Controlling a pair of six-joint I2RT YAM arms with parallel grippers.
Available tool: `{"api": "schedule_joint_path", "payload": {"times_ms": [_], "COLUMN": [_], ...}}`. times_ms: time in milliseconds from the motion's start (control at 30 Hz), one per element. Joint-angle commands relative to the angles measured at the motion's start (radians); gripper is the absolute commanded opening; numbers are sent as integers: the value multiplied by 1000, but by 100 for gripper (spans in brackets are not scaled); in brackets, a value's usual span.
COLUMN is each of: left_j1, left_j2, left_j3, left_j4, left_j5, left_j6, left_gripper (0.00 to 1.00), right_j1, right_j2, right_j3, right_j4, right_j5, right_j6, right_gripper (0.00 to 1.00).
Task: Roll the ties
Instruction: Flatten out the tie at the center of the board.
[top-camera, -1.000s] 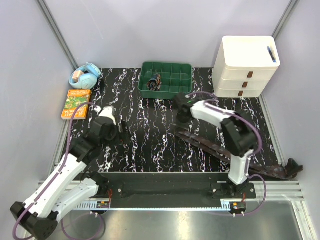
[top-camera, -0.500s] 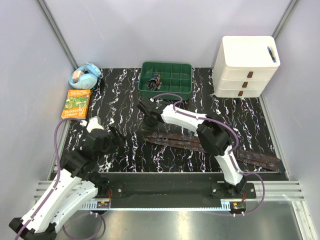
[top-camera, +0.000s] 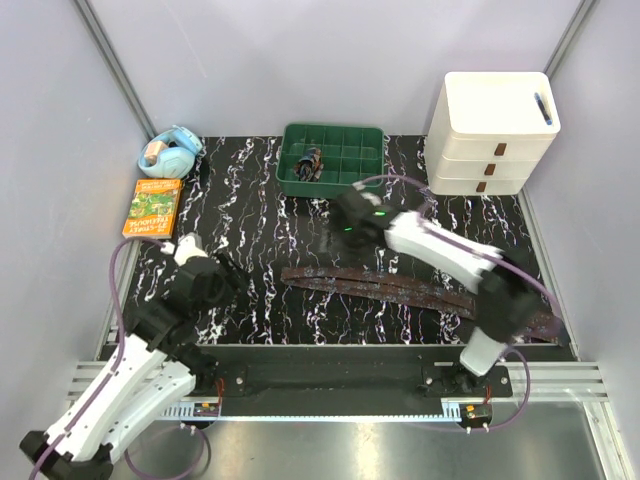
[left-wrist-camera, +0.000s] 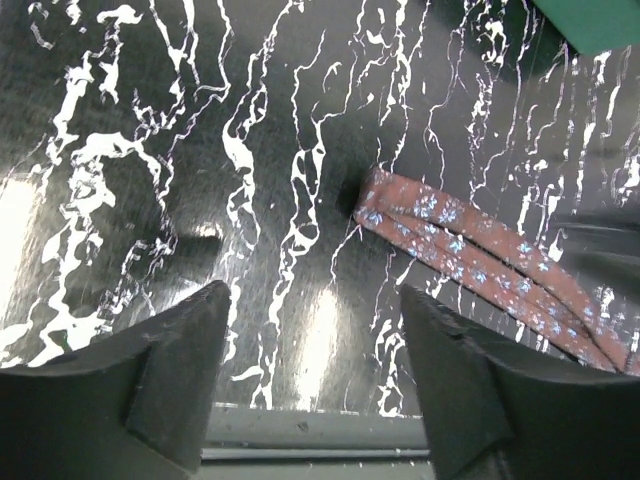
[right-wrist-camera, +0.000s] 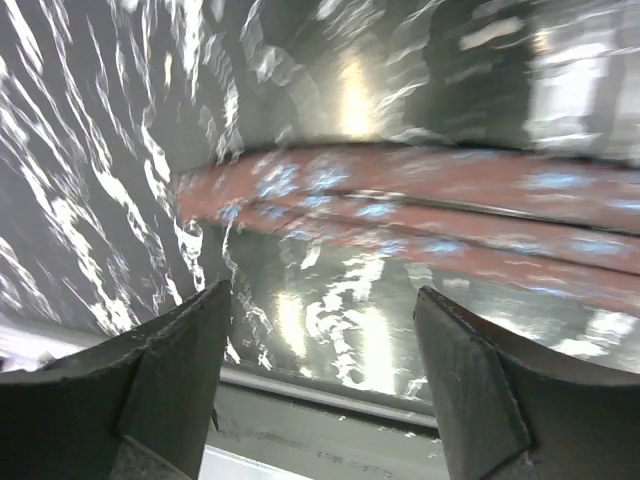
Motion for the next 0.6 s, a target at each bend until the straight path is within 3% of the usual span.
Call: {"api": "schedule_joint_path", "payload": {"times_ms": [0, 100, 167, 333, 567], "left_j1": [-4, -4, -6, -7, -23], "left_j2": [135, 276, 384, 582, 734], "left_j3": [16, 33, 51, 56, 74], "left_j4": [154, 221, 238, 385, 507], "left_j5": [17, 57, 52, 110, 180], "left_j6": [60, 78, 84, 89, 77], "left_gripper": [68, 70, 73, 73, 69], "right_j1": [-142, -204, -221, -231, -231], "right_j2": [-364, -617, -804, -1085, -1095], "right_j3": [-250, -509, -583, -714, -754], "right_j4": [4, -40, -88, -206, -232], "right_j5": [191, 356, 422, 531, 536], "right_j6": [84, 222, 302, 421, 428], "right_gripper": [79, 73, 69, 64, 64]}}
